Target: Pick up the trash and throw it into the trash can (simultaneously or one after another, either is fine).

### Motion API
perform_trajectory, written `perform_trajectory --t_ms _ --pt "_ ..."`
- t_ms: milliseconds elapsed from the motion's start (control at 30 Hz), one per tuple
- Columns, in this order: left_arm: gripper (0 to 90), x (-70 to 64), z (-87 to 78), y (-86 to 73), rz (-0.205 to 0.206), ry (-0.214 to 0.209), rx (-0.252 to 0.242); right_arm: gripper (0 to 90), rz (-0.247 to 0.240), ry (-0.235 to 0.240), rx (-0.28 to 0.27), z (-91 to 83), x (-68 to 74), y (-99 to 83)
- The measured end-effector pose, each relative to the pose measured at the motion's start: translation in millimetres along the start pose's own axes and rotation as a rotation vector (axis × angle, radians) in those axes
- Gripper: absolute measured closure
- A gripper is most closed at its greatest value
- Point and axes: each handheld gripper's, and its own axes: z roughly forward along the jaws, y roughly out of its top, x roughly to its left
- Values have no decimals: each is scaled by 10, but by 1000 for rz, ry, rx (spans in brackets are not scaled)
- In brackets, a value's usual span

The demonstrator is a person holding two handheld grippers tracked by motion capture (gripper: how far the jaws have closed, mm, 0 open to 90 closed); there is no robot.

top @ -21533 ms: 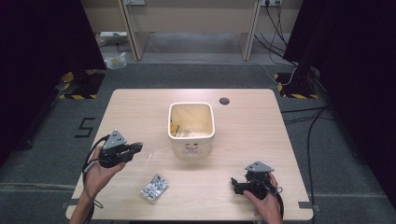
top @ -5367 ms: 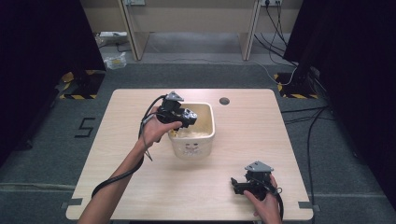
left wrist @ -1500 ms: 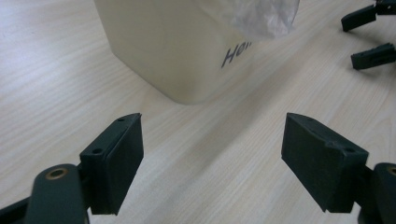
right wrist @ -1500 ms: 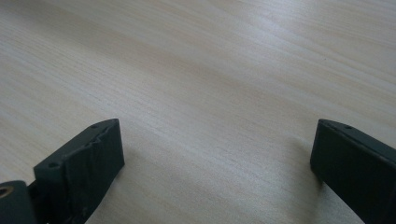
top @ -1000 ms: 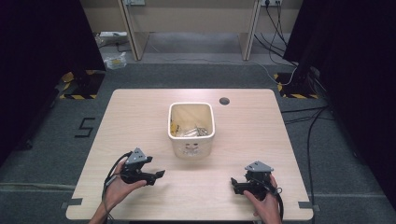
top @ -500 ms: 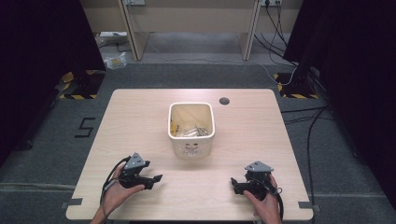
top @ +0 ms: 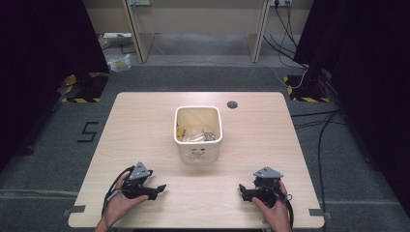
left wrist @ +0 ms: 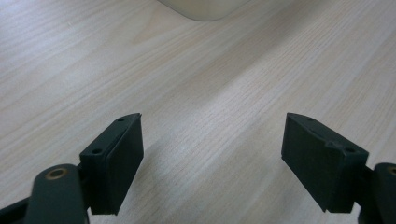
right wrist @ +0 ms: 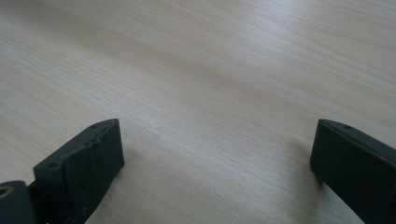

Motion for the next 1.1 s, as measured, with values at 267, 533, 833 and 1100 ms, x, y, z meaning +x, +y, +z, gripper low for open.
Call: perform_trajectory --t_ms 267,533,833,1100 --pt "200 -1 14 -78 -13 -4 16 31 0 0 0 0 0 0" --pt "162 -56 24 -117 21 23 6 31 1 0 0 0 0 0" --pt "124 -77 41 -121 14 27 0 31 1 -1 -1 0 1 -1" --pt "119 -76 43 -119 16 25 1 31 0 -1 -1 0 2 -1"
